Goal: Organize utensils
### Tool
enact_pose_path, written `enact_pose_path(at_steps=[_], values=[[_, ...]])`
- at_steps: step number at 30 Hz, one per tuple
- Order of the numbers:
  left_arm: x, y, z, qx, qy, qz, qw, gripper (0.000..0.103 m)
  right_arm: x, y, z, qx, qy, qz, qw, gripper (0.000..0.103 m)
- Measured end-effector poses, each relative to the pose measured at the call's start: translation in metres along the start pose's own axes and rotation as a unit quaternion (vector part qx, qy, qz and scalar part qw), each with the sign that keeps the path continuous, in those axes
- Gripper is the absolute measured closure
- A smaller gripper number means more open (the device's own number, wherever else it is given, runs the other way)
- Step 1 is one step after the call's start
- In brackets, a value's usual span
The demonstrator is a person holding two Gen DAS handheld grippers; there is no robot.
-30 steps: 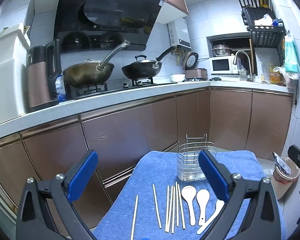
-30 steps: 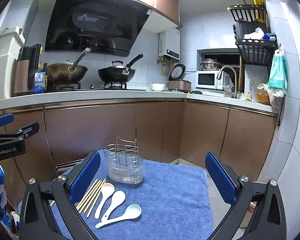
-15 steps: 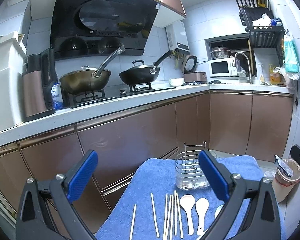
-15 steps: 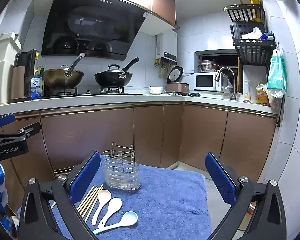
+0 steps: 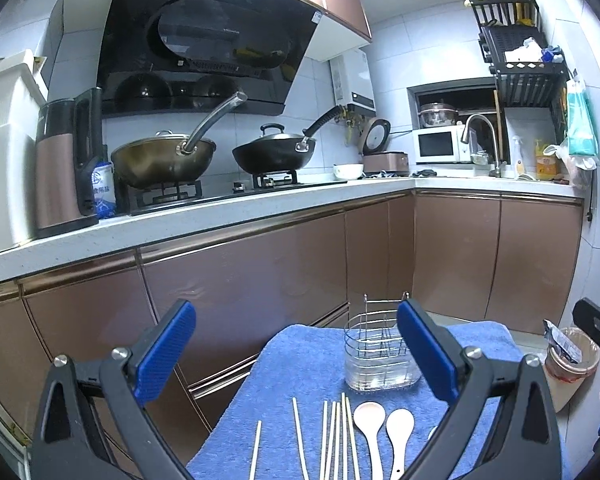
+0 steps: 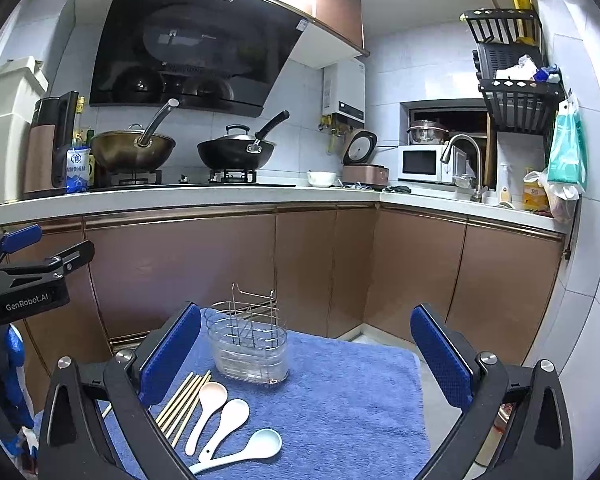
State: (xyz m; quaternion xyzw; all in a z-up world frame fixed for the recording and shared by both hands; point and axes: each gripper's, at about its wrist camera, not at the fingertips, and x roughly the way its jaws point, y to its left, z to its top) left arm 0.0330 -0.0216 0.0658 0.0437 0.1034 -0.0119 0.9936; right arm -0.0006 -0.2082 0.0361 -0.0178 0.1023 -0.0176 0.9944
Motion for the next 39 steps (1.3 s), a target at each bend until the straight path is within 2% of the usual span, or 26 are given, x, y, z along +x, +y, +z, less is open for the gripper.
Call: enact_pose_path(at_steps=[6,14,20,23,28,33,39], values=[[0.012,-0.003,-0.003,-0.001,0.018,-0.007,0.9998,0.002,0.008,0.0,-0.003,-0.002,0.005,0.01,1.0,0.0],[0.037,-0.004,-0.016,0.004,0.049,-0.01,0.9987,0.002,0.031,0.001,-0.013,-0.002,0.033,0.024,0.999,0.0],[0.059,0.003,-0.026,-0.001,0.085,-0.017,0.9963,0.002,0.047,-0.002,-0.018,0.005,0.062,0.043,0.997,0.0],[0.074,0.011,-0.035,-0.01,0.115,-0.029,0.9929,0.002,0.06,-0.009,-0.023,0.02,0.091,0.07,0.993,0.0],[0.104,0.016,-0.059,-0.02,0.186,-0.088,0.9784,0.002,0.093,-0.024,-0.045,0.048,0.165,0.123,0.977,0.002],[0.138,0.016,-0.08,-0.038,0.251,-0.134,0.9578,0.003,0.124,-0.037,-0.075,0.089,0.228,0.157,0.957,0.027],[0.167,0.02,-0.095,-0.061,0.299,-0.155,0.9397,0.004,0.153,-0.04,-0.097,0.103,0.275,0.194,0.936,0.044]])
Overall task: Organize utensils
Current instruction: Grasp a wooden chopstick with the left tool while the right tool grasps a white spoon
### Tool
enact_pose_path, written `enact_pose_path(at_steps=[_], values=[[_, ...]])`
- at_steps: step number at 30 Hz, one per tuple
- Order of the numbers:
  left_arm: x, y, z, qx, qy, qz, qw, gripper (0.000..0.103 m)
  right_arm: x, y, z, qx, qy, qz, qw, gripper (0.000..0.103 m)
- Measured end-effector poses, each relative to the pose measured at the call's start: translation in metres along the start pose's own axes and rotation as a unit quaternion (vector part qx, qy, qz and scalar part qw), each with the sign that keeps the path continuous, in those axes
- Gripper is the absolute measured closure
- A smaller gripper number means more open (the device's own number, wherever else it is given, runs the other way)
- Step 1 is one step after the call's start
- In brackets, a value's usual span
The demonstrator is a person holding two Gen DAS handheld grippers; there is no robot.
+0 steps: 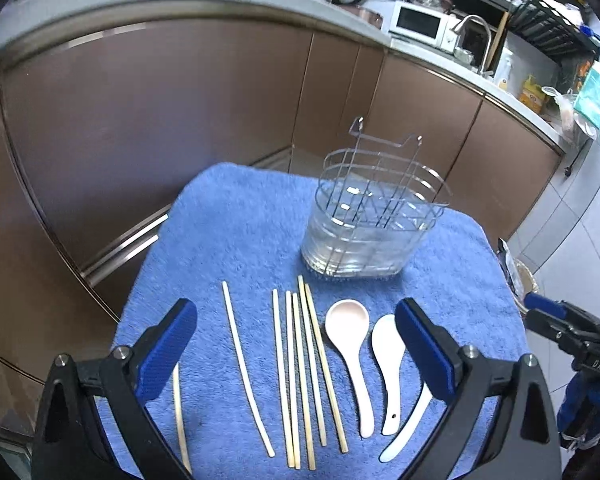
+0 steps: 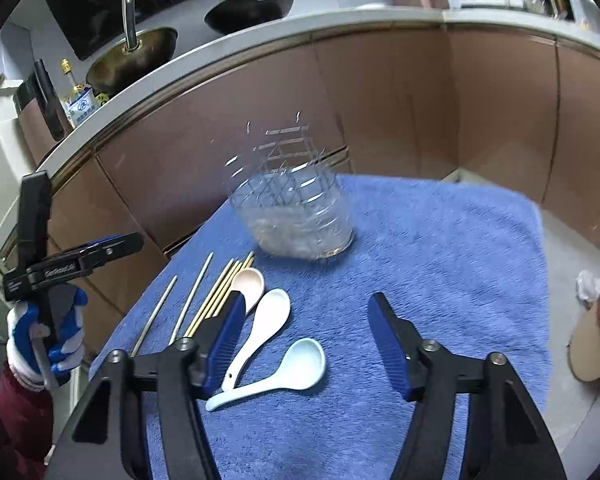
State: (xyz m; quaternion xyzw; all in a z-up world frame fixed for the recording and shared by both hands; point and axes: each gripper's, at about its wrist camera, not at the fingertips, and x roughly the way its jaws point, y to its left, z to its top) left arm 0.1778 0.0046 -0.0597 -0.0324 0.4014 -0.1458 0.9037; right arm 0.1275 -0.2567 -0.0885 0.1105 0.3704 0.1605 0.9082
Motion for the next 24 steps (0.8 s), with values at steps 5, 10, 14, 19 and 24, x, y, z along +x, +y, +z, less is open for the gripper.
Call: enact_pose_path(at_steps=[5,10,14,19,24], values=[[0.026,0.009,0.012,-0.001,0.037,0.003,0.9993,0.015,0.034,0.006,0.009,-0.022,0.045,0.038,0.998,0.055],[0.058,0.017,0.019,-0.003,0.091,-0.001,0.9958,0.036,0.077,0.01,0.012,-0.036,0.099,0.061,0.993,0.067],[0.089,0.023,0.023,-0.008,0.141,-0.005,0.9899,0.051,0.106,0.01,0.01,-0.04,0.141,0.071,0.987,0.073],[0.124,0.027,0.024,-0.007,0.187,0.003,0.9823,0.06,0.134,0.008,0.008,-0.041,0.179,0.077,0.98,0.073],[0.148,0.033,0.024,-0.007,0.212,0.024,0.9769,0.069,0.156,0.004,0.008,-0.039,0.204,0.076,0.975,0.073]])
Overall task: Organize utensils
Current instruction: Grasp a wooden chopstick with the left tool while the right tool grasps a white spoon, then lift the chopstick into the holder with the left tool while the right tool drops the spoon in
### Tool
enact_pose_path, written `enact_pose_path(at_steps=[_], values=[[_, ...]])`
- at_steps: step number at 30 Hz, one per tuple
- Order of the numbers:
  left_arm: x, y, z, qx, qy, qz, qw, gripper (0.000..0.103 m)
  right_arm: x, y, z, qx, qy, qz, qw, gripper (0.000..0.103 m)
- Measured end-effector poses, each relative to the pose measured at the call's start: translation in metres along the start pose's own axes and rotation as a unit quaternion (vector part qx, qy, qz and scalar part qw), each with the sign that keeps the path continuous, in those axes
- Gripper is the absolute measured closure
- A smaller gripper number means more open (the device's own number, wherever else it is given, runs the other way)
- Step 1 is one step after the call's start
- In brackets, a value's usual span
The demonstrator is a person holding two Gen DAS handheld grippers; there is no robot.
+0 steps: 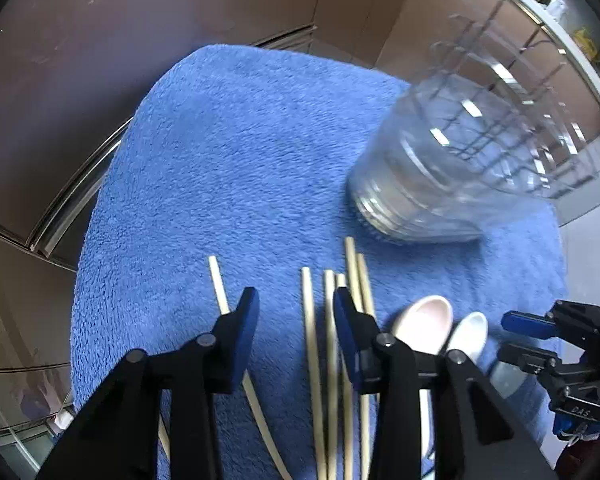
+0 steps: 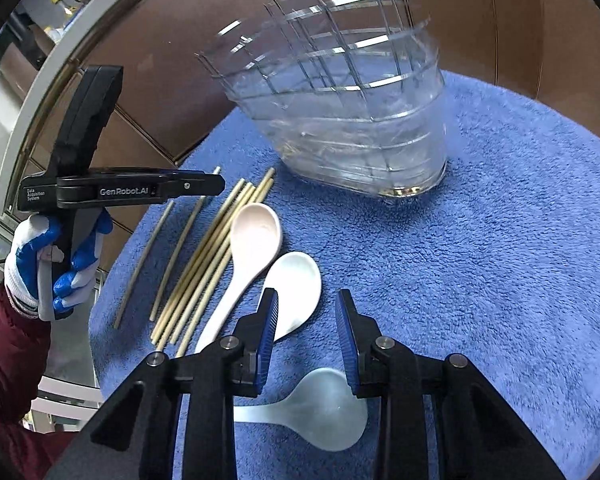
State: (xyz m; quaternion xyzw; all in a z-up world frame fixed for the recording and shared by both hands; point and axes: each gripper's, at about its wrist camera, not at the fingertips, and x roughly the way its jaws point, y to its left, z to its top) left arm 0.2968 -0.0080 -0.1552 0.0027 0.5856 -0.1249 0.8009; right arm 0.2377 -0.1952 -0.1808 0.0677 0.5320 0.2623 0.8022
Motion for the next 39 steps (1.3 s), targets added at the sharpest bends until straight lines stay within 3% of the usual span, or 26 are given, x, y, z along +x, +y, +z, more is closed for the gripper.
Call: enact_pose_path(at_steps=[14,16,20,24,28,33,39], values=[[0.026,-0.007,0.003,0.019,0.024,0.015,0.9994,0.085,0.042,-0.005,0.019,-0.006,0.035,0.016,0.999,0.076],[0.028,-0.012,0.003,0.023,0.024,0.022,0.9992,0.087,0.05,-0.004,0.022,-0.008,0.042,0.019,0.999,0.079],[0.03,-0.016,0.002,0.018,0.021,0.013,0.9995,0.097,0.063,-0.004,0.025,-0.012,0.052,0.025,0.998,0.094],[0.026,-0.021,-0.007,0.011,0.007,0.016,0.9998,0.098,0.07,-0.001,0.027,-0.022,0.045,0.03,0.998,0.097],[0.006,-0.02,-0.018,0.002,-0.027,0.009,0.9996,0.098,0.058,0.009,0.028,-0.028,0.018,0.029,0.999,0.098],[-0.048,-0.013,-0.032,-0.004,-0.085,-0.012,0.9963,0.098,0.03,0.032,0.024,-0.05,-0.026,0.011,0.998,0.099],[-0.122,-0.025,-0.039,-0.012,-0.188,-0.038,0.9814,0.098,-0.011,0.058,0.018,-0.07,-0.09,-0.024,0.993,0.099]])
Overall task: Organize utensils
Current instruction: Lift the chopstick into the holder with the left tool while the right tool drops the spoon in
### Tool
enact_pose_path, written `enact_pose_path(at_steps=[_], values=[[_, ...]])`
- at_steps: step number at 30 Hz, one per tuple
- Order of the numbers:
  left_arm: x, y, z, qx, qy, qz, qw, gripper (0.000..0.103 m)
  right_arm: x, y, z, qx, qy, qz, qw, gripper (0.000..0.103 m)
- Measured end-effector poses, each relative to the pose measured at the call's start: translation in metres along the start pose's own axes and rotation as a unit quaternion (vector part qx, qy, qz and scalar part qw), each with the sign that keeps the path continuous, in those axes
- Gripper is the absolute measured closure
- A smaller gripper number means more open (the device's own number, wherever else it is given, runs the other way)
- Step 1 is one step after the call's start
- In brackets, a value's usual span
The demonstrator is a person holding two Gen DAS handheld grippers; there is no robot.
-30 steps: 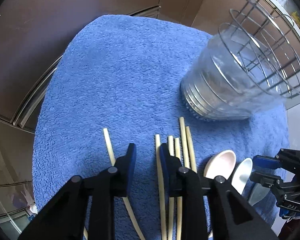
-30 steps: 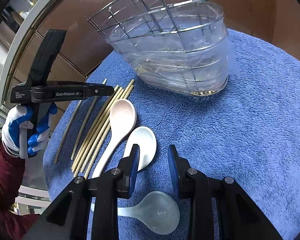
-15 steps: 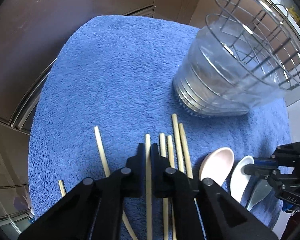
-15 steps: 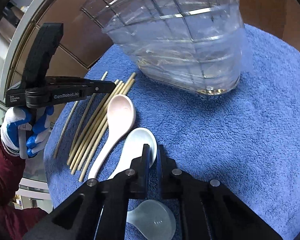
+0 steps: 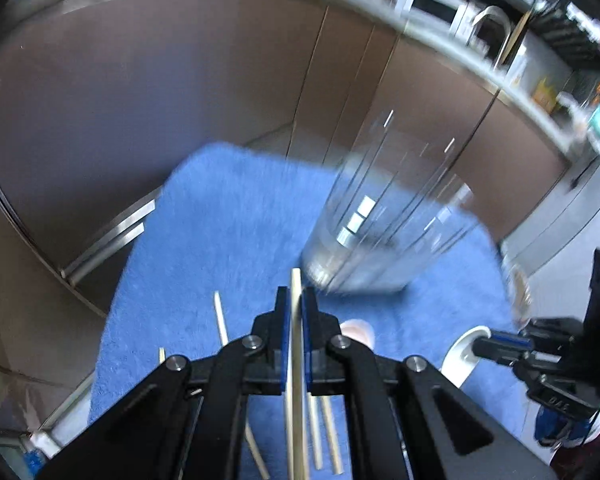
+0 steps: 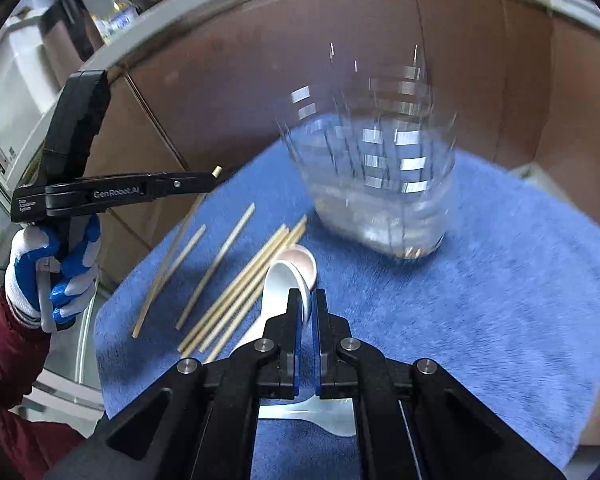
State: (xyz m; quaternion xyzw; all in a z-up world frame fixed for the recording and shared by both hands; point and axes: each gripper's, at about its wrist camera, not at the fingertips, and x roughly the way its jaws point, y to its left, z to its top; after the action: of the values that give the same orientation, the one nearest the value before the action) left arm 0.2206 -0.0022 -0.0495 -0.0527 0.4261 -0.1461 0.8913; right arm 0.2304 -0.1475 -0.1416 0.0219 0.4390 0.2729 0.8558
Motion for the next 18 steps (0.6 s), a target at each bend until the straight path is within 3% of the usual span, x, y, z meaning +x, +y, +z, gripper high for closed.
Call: enact_pose_path(at_steps=[4,8,10,13,18], values=[[-0.044,-0.012,0.025,0.005,-0.086,-0.012,0.9962,0.098,-0.044,0.005,0.012,-0.011,-0.063,-0.037,0.997,0.099],[-0.084,-0.031,0.059,-0.003,-0.192,-0.021,0.9812,0.098,-0.097,0.01,0.037,-0.032,-0.149,-0.101,0.983,0.099],[-0.097,-0.038,0.078,-0.025,-0.264,-0.018,0.9641,0.098,-0.112,0.016,0.048,-0.039,-0.187,-0.136,0.972,0.099],[-0.099,-0.049,0.096,-0.049,-0.333,-0.015,0.9416,0.098,-0.121,0.021,0.07,-0.046,-0.236,-0.191,0.952,0.099],[-0.077,-0.065,0.111,-0.055,-0.399,-0.001,0.9155,0.098,-0.108,0.01,0.098,-0.042,-0.278,-0.26,0.924,0.099]])
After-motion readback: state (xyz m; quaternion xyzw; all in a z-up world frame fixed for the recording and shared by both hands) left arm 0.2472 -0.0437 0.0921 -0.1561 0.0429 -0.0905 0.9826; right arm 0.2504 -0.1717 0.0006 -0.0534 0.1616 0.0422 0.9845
